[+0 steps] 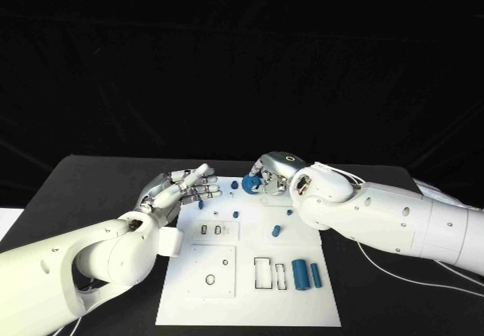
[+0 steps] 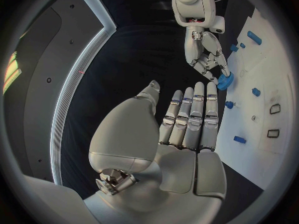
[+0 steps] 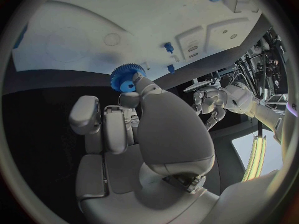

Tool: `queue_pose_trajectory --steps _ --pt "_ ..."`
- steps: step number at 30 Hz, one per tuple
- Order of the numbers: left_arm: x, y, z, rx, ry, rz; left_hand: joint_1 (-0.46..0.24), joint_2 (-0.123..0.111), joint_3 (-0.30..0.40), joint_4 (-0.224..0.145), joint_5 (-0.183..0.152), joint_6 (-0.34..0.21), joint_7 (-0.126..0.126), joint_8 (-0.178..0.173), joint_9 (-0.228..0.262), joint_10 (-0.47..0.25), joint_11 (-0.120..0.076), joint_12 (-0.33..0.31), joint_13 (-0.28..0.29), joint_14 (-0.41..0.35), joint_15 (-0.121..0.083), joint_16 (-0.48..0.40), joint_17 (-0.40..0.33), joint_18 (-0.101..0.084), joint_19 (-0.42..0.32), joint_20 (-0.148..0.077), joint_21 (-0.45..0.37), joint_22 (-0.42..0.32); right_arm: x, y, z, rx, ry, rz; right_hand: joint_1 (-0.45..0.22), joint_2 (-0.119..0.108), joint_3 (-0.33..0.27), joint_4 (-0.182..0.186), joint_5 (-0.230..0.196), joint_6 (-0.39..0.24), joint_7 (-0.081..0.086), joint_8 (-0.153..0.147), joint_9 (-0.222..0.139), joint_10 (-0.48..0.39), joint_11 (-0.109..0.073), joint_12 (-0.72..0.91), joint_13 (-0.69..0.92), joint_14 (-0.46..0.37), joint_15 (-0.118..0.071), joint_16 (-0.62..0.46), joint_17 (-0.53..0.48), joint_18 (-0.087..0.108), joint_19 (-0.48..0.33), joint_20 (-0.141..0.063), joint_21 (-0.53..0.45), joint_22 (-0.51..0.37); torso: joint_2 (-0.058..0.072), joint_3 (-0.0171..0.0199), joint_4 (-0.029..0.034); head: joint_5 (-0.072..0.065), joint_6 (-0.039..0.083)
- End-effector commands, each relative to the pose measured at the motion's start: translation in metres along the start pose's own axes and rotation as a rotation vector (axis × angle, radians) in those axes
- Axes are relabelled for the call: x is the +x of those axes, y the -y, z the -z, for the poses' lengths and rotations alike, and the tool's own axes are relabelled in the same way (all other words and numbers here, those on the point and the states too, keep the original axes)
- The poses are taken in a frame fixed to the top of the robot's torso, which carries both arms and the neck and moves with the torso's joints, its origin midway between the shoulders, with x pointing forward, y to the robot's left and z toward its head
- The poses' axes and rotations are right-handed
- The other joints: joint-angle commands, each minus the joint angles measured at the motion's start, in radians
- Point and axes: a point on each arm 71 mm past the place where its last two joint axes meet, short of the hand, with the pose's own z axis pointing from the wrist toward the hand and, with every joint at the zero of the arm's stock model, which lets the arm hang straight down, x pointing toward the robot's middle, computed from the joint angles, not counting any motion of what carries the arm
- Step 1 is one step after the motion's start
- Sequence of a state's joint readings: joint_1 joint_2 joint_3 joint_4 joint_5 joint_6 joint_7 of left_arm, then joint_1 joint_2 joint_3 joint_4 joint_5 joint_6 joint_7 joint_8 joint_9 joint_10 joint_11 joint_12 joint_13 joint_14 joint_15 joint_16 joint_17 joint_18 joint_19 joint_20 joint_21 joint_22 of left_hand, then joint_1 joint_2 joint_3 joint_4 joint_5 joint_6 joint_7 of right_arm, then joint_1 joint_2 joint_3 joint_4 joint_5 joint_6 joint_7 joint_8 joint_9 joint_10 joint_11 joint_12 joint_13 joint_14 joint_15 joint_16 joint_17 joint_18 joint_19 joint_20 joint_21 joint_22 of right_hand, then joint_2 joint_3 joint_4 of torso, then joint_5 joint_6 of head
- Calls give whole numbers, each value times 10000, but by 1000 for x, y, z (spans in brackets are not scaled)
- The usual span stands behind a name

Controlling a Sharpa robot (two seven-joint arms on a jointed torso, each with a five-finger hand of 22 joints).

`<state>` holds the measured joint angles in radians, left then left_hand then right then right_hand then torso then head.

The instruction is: Assemble the parts on the task board

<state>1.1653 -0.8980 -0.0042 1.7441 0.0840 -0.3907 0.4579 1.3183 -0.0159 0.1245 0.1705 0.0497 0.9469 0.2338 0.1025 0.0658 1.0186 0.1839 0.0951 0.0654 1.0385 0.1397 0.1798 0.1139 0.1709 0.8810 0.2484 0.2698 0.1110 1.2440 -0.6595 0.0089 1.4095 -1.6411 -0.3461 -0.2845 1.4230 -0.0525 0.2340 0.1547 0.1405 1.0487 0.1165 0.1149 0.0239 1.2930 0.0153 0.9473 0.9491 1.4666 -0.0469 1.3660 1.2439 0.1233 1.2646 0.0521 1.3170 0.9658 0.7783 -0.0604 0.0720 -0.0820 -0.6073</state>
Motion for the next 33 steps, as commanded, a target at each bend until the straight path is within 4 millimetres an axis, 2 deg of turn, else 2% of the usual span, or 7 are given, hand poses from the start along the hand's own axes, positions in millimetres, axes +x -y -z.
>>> queue_pose_trajectory --steps 1,8,12,25,29,33 --pt "1 2 0 134 -155 125 22 66 4 -40 39 39 -10 -47 -9 55 -21 -68 1 62 5 -68 11 126 61 22 -52 -15 1 -11 -5 -226 209 50 -158 1 301 197 84 635 -157 38 667 -1 -7 -72 20 507 -91 13 -13 -83 41 14 23 4 6 4 12 5 -7" --pt "-1 2 0 152 -70 88 23 67 3 -43 39 39 -10 -50 -9 55 -21 -70 1 62 5 -70 11 126 61 22 -53 -16 12 -34 -15 -580 -106 1 -218 -29 367 194 119 628 -152 20 668 -1 -3 -82 30 502 -88 0 -35 -81 34 17 24 0 2 3 12 9 -10" --pt "-2 2 0 156 -66 86 23 67 3 -43 39 39 -10 -50 -9 55 -21 -70 1 62 5 -70 11 126 61 22 -53 -16 22 -40 -19 -642 -400 35 -260 -57 394 192 125 613 -143 5 666 -17 3 -114 12 496 -84 -16 -60 -80 28 19 24 -6 7 4 2 51 -19" --pt "-2 2 0 155 -37 104 22 70 0 -49 39 40 -12 -56 -9 55 -22 -77 1 62 5 -77 12 126 62 23 -58 -20 38 -42 -23 -514 -878 226 -379 -158 465 166 77 554 -111 -52 658 -88 29 -243 -66 480 -65 -56 -117 -66 -25 32 -9 -85 13 26 -38 89 -40" --pt "-2 2 0 147 -34 104 22 70 0 -49 39 40 -12 -56 -9 55 -22 -77 1 62 5 -77 12 126 62 23 -58 -20 39 -40 -24 -461 -866 223 -512 -276 533 149 33 317 -16 -215 607 -290 100 -598 -341 454 -14 -119 -203 -51 -96 64 -59 -187 15 28 -38 70 -58" --pt "-2 2 0 140 -32 104 22 70 0 -49 39 40 -12 -56 -9 55 -22 -77 1 62 5 -77 12 126 62 23 -58 -20 38 -39 -24 -468 -766 121 -790 -529 482 176 -58 -455 210 -539 437 -647 308 -1226 -852 431 146 -180 -281 -49 -157 195 -104 -264 14 29 -38 73 -50"
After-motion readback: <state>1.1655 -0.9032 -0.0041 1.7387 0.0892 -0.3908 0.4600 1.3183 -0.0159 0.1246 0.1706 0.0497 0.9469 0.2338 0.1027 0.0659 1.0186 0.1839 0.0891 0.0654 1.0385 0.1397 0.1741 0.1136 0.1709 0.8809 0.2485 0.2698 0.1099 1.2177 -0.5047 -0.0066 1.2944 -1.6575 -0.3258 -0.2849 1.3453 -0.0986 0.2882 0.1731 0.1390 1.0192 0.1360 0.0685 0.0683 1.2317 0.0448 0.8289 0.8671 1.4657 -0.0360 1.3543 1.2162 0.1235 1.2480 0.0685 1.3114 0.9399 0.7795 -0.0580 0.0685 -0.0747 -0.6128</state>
